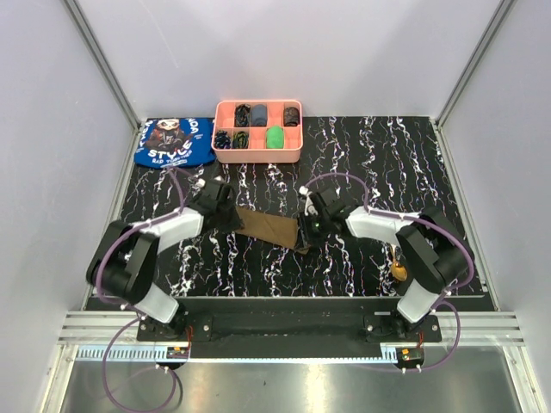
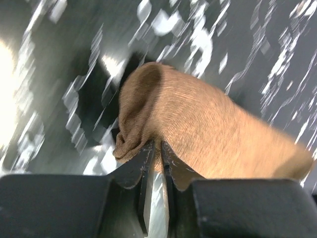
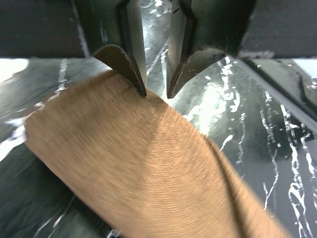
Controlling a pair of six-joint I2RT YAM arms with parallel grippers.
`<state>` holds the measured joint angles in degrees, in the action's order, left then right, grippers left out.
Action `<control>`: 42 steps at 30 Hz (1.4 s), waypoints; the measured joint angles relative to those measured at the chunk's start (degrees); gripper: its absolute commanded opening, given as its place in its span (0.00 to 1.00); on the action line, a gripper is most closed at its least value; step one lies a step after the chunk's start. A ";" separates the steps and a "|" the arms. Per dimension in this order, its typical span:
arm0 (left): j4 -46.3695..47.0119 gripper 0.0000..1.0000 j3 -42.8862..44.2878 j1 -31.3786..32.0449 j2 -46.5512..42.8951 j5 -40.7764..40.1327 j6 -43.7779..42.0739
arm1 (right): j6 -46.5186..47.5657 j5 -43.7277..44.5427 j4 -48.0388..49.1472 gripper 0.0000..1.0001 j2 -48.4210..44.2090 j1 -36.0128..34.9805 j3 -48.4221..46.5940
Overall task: Fold the napkin into a case and place the utensils inside
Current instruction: Rotate the smaller rectangle-folded napkin at the center of the board, then move the smaller rectangle folded napkin to the corner of the board.
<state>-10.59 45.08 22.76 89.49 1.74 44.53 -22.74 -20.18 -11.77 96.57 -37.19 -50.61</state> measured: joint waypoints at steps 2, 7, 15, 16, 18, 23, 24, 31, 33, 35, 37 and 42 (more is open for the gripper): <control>-0.70 0.21 -5.20 0.00 -5.90 -0.15 1.40 | 2.51 0.02 -0.72 0.40 0.55 0.52 -1.16; -6.54 0.36 -12.66 0.11 -22.49 -0.68 3.89 | 3.93 0.13 -3.45 0.69 0.15 0.63 -4.61; -12.85 0.38 -9.44 0.11 -32.57 0.07 3.08 | -0.44 1.01 -7.76 0.85 -6.23 3.10 -5.33; -13.07 0.38 -9.27 0.11 -32.96 0.48 3.02 | -0.44 1.16 -7.82 0.84 -6.19 4.04 -5.44; -13.84 0.38 -9.16 0.15 -33.83 1.29 2.84 | -0.11 1.20 -8.02 0.84 -5.64 5.99 -5.53; -15.69 0.38 -9.11 0.15 -35.91 2.75 2.27 | 1.38 0.04 -6.12 0.78 0.28 7.58 -8.63; -16.06 0.38 -9.11 0.15 -36.39 2.84 2.25 | 1.46 -0.55 -5.49 0.77 1.40 7.54 -8.96; -17.14 0.38 -11.30 0.15 -41.51 2.82 3.15 | -2.19 -3.19 -0.39 0.72 10.32 4.76 -13.46; -17.75 0.38 -11.82 0.15 -42.82 2.78 3.39 | -5.99 -3.28 2.14 0.71 11.98 2.03 -14.71; -18.34 0.38 -11.80 0.15 -44.00 2.62 3.48 | -11.58 -2.99 5.31 0.71 13.40 -1.42 -15.15; -18.73 0.38 -11.76 0.15 -45.00 2.38 3.50 | -17.49 -2.29 8.50 0.72 14.86 -5.49 -15.63; -20.48 0.38 -10.27 0.15 -45.68 2.12 3.26 | -28.59 0.09 13.99 0.82 18.49 -13.22 -18.95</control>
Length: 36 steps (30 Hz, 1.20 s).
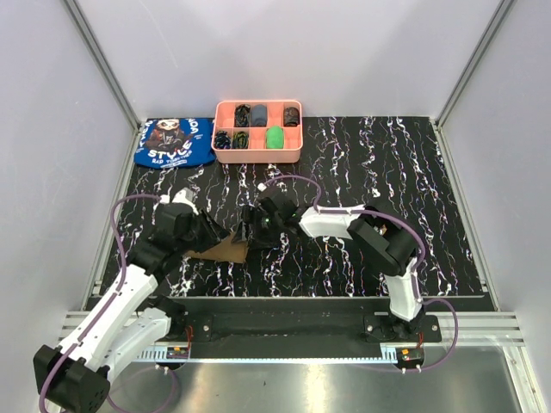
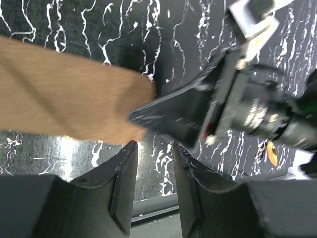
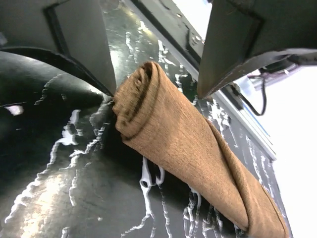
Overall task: Fold the napkin into a case and place the utensils inside
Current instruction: Move the smaller rectangle folded napkin to the corner of the board, then pick up the spoon from the corner of the board.
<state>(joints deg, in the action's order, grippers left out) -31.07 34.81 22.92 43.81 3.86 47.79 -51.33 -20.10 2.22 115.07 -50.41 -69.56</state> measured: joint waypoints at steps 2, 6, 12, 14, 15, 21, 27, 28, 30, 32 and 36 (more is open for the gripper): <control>-0.31 0.38 1.05 0.00 -0.02 0.02 -0.37 | -1.16 1.20 0.09 0.90 -0.15 -0.28 -0.37; -0.39 0.38 2.36 0.00 -0.74 0.24 -1.31 | 1.40 5.27 -5.62 1.00 -4.20 2.40 0.26; -0.02 0.40 3.72 0.00 -1.07 2.58 -2.99 | 11.08 13.92 -21.79 1.00 -26.67 14.58 7.04; 0.92 0.44 3.76 0.00 -0.66 4.81 -3.56 | 14.10 19.76 -26.84 1.00 -34.32 21.68 9.62; 1.31 0.44 3.85 0.00 -0.17 6.14 -3.91 | 15.30 23.08 -29.40 1.00 -37.62 24.79 11.06; 4.13 0.47 5.77 0.00 5.60 15.80 -5.60 | 17.94 31.52 -41.94 0.86 -47.43 40.52 19.87; 5.31 0.49 6.23 0.07 6.95 22.60 -6.62 | 16.20 29.11 -43.85 0.81 -39.87 51.95 20.11; 5.38 0.49 6.45 0.07 7.06 23.34 -6.82 | 16.15 28.79 -43.52 0.78 -37.73 53.31 20.24; 5.60 0.49 6.91 0.07 7.21 24.55 -7.04 | 16.63 27.87 -42.07 0.77 -34.88 54.27 21.29; 5.79 0.49 7.39 0.31 7.43 25.38 -7.28 | 17.00 27.71 -41.46 0.75 -34.05 54.29 22.36; 6.16 0.49 8.35 0.68 8.33 26.29 -7.56 | 17.97 27.82 -39.65 0.74 -33.07 54.31 22.88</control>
<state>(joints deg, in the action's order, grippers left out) -24.91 43.16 23.59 52.14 30.15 40.23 -33.36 7.73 -37.43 82.00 3.90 -46.68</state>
